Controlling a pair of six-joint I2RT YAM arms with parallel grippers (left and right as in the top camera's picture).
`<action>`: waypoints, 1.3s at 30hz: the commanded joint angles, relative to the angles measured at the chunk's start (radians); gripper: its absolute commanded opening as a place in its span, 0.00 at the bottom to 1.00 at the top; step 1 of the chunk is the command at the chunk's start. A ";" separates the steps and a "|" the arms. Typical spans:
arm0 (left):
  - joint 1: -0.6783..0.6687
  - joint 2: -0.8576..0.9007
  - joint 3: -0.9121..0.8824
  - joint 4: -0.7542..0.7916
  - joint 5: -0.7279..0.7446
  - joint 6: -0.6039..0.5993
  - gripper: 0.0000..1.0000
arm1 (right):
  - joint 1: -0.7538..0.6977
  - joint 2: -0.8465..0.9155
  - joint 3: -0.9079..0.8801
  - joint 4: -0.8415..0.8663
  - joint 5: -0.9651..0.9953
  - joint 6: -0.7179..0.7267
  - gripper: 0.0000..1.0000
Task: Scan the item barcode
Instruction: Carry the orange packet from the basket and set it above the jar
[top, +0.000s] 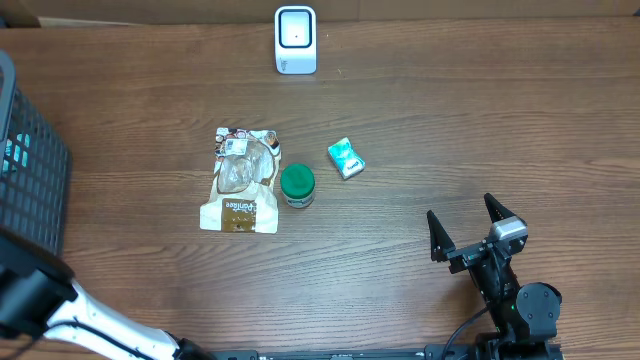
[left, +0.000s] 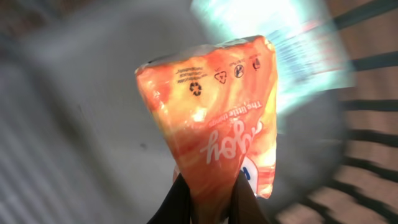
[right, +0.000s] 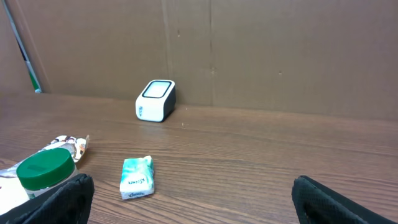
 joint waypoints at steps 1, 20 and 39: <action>-0.016 -0.273 0.057 0.006 0.183 -0.018 0.04 | -0.002 -0.007 -0.010 0.005 -0.002 0.002 1.00; -0.946 -0.525 -0.119 -0.291 0.266 0.118 0.05 | -0.002 -0.007 -0.010 0.005 -0.002 0.002 1.00; -1.382 -0.198 -0.168 -0.071 0.151 -0.010 0.10 | -0.002 -0.007 -0.010 0.005 -0.002 0.002 1.00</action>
